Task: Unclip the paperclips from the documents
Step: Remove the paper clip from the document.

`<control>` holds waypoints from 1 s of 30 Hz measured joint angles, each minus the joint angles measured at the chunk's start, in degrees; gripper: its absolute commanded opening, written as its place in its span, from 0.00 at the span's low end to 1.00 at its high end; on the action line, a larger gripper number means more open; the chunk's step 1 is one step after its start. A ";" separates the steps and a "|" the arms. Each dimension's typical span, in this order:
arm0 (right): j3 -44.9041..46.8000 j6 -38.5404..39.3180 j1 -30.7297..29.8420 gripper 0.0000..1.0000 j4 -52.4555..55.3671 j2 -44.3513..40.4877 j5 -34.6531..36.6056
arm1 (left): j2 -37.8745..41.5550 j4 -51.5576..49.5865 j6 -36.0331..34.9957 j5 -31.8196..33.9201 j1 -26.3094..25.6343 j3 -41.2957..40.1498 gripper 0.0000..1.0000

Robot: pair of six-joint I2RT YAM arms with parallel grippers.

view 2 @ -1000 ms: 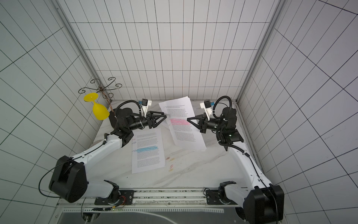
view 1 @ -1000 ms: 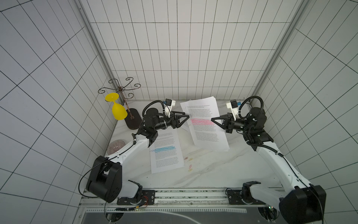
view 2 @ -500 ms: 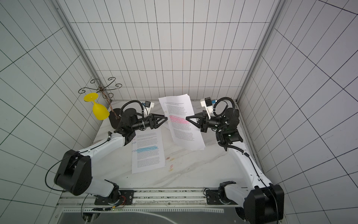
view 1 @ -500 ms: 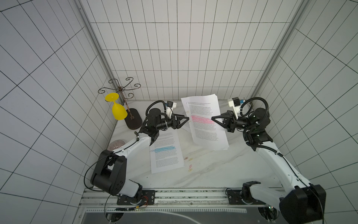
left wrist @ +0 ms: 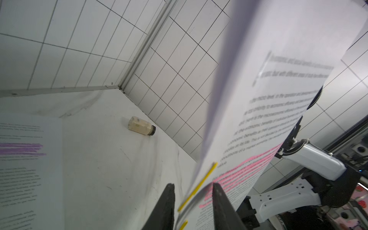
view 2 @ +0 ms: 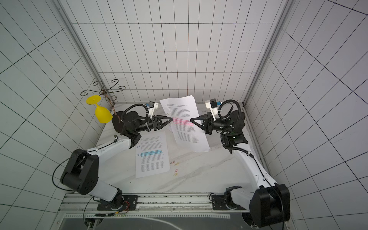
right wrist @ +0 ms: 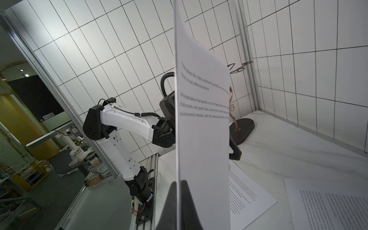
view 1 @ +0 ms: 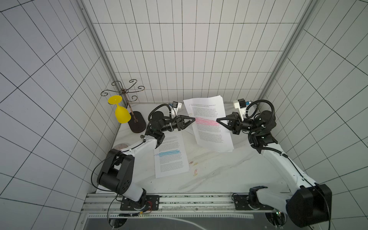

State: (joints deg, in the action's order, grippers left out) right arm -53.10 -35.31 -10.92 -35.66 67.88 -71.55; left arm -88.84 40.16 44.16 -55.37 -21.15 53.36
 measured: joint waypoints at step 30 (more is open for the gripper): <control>0.00 -0.22 0.00 0.00 -0.66 0.59 -0.42 | -2.73 13.99 12.61 -1.42 2.60 -0.81 0.12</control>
State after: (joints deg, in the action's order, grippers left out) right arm -53.10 -35.53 -10.92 -36.32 68.47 -71.96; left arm -91.57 54.15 56.77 -56.80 -18.55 52.56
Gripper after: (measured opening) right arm 0.049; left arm 0.141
